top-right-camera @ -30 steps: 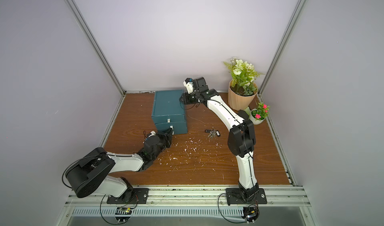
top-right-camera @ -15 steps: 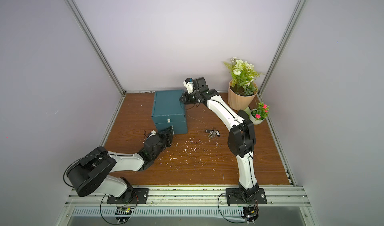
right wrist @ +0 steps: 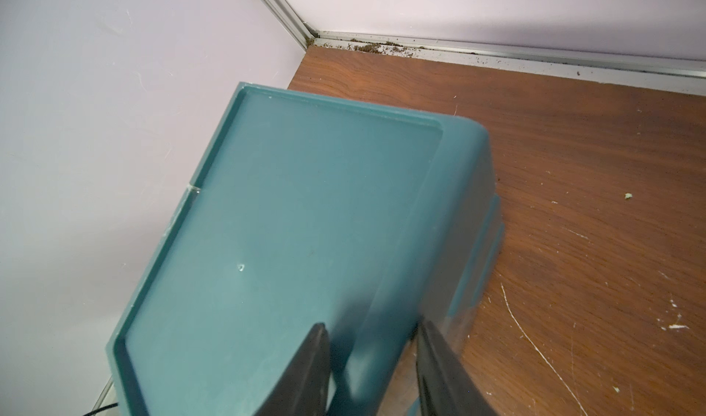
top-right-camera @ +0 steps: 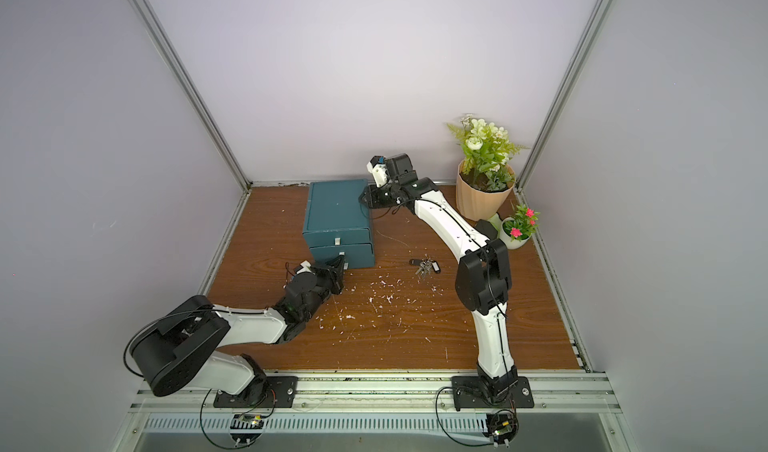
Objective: Take the keys out of the drawer
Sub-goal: Open the drawer in the storage box.
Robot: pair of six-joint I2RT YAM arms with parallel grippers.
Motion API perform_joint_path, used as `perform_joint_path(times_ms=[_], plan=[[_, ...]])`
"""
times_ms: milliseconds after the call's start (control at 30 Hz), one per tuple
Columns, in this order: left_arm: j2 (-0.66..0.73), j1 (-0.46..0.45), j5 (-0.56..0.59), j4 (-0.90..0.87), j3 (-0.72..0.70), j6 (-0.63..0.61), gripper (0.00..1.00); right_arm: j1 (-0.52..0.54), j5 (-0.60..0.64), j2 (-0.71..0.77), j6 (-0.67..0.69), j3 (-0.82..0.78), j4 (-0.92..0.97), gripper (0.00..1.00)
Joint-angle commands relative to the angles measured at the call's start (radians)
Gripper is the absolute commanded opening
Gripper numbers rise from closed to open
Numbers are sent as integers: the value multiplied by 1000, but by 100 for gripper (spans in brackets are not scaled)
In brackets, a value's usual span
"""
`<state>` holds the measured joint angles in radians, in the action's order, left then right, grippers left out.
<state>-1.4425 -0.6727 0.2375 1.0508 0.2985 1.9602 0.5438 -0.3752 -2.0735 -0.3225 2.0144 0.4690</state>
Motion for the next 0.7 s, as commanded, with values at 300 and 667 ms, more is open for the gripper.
perform_joint_path(times_ms=[300,667], plan=[[59,-36,-200,5,-97,16,4,19,-88,11,-15,6,37,40],[138,-100,-291,0,-199,0,3,21,-90,27,-19,-39,36,39]])
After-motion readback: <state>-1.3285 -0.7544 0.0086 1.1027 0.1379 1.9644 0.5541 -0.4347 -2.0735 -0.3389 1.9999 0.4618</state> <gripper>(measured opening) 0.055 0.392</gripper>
